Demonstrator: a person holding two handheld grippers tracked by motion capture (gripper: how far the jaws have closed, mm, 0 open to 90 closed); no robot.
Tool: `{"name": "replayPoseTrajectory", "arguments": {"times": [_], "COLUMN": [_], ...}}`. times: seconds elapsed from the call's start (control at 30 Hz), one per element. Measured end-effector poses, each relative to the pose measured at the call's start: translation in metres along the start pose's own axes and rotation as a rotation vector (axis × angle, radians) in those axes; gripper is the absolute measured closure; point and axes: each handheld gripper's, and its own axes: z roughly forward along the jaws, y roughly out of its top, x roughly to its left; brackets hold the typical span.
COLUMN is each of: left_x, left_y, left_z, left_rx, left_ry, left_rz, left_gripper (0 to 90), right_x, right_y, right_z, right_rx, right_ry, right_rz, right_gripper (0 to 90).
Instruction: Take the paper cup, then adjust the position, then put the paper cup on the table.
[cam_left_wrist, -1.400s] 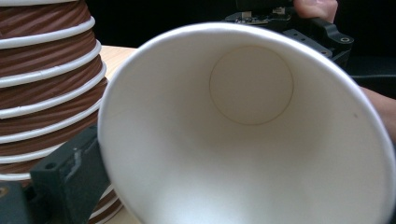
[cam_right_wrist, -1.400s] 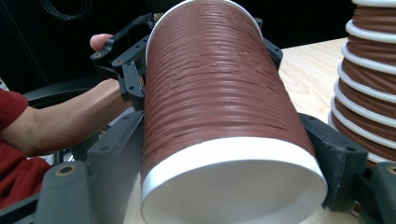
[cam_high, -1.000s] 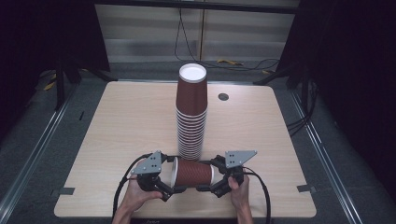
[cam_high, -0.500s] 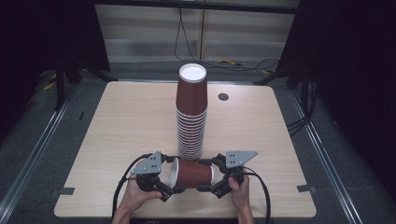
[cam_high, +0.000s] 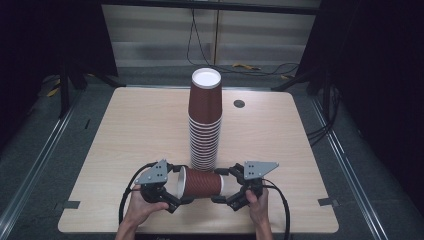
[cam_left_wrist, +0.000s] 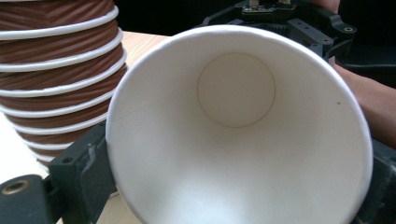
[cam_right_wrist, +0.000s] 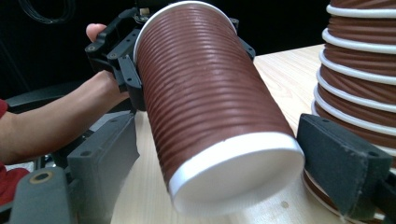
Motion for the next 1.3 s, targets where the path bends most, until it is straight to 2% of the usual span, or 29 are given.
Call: {"name": "replayPoseTrajectory", "arguments": {"times": [0.17,0.3,0.33,0.53,0.63,0.7,0.73,0.77,0.8,0.83,0.87,0.9,0.93,0.97,1.0,1.03,1.1,1.13,1.2,1.23,1.27,1.3], "left_x": [0.001,0.003,0.004,0.007,0.008,0.009,0.010,0.010,0.011,0.011,0.013,0.013,0.015,0.016,0.016,0.019,0.020,0.022,0.025,0.025,0.028,0.028], "left_y": [0.000,0.000,-0.001,-0.001,-0.001,-0.001,-0.001,-0.001,-0.001,-0.001,0.000,0.000,0.000,0.001,0.001,0.001,0.001,0.001,0.002,0.002,0.001,0.001], "left_z": [-0.002,-0.006,-0.008,-0.016,-0.021,-0.023,-0.025,-0.025,-0.028,-0.028,-0.031,-0.031,-0.034,-0.036,-0.036,-0.039,-0.040,-0.043,-0.045,-0.045,-0.046,-0.046], "left_rx": [0.009,0.022,0.029,0.022,0.033,0.037,0.046,0.046,0.054,0.054,0.065,0.065,0.061,0.064,0.064,0.072,0.074,0.087,0.109,0.109,0.113,0.113], "left_ry": [0.008,0.028,0.041,0.067,0.081,0.085,0.098,0.098,0.109,0.109,0.120,0.120,0.130,0.134,0.134,0.152,0.157,0.172,0.193,0.193,0.201,0.201], "left_rz": [-0.001,-0.002,-0.011,-0.019,-0.023,-0.020,-0.021,-0.021,-0.024,-0.024,-0.019,-0.019,-0.030,-0.031,-0.031,-0.029,-0.035,-0.034,-0.039,-0.039,-0.056,-0.056], "left_gripper": [6.6,7.5,7.5,7.5,7.5,7.5,7.5,7.5,7.5,7.5,7.5,7.5,7.5,7.5,7.5,7.5,7.5,7.5,7.5,7.5,7.4,7.4], "right_x": [0.002,0.002,0.001,0.002,0.004,0.004,0.004,0.004,0.005,0.005,0.005,0.005,0.005,0.005,0.005,0.005,0.005,0.005,0.005,0.005,0.005,0.005], "right_y": [-0.001,-0.002,-0.003,-0.005,-0.008,-0.009,-0.011,-0.011,-0.013,-0.013,-0.015,-0.015,-0.018,-0.020,-0.020,-0.024,-0.025,-0.026,-0.029,-0.029,-0.033,-0.033], "right_z": [-0.001,-0.004,-0.006,-0.012,-0.018,-0.020,-0.023,-0.023,-0.027,-0.027,-0.031,-0.031,-0.035,-0.037,-0.037,-0.039,-0.040,-0.041,-0.043,-0.043,-0.046,-0.046], "right_rx": [-0.006,-0.017,-0.016,-0.031,-0.040,-0.043,-0.054,-0.054,-0.058,-0.058,-0.079,-0.079,-0.087,-0.092,-0.092,-0.096,-0.096,-0.107,-0.146,-0.146,-0.170,-0.170], "right_ry": [-0.024,-0.044,-0.063,-0.092,-0.136,-0.146,-0.179,-0.179,-0.235,-0.235,-0.299,-0.299,-0.372,-0.406,-0.406,-0.478,-0.496,-0.540,-0.589,-0.589,-0.630,-0.630], "right_rz": [-0.003,-0.004,0.005,0.010,0.018,0.021,0.023,0.023,0.031,0.031,0.045,0.045,0.044,0.047,0.047,0.053,0.054,0.054,0.057,0.057,0.067,0.067], "right_gripper": [13.1,13.2,13.2,13.1,12.9,12.8,12.8,12.8,12.8,12.8,12.8,12.8,12.8,12.7,12.7,12.6,12.6,12.7,12.6,12.6,12.9,12.9]}}
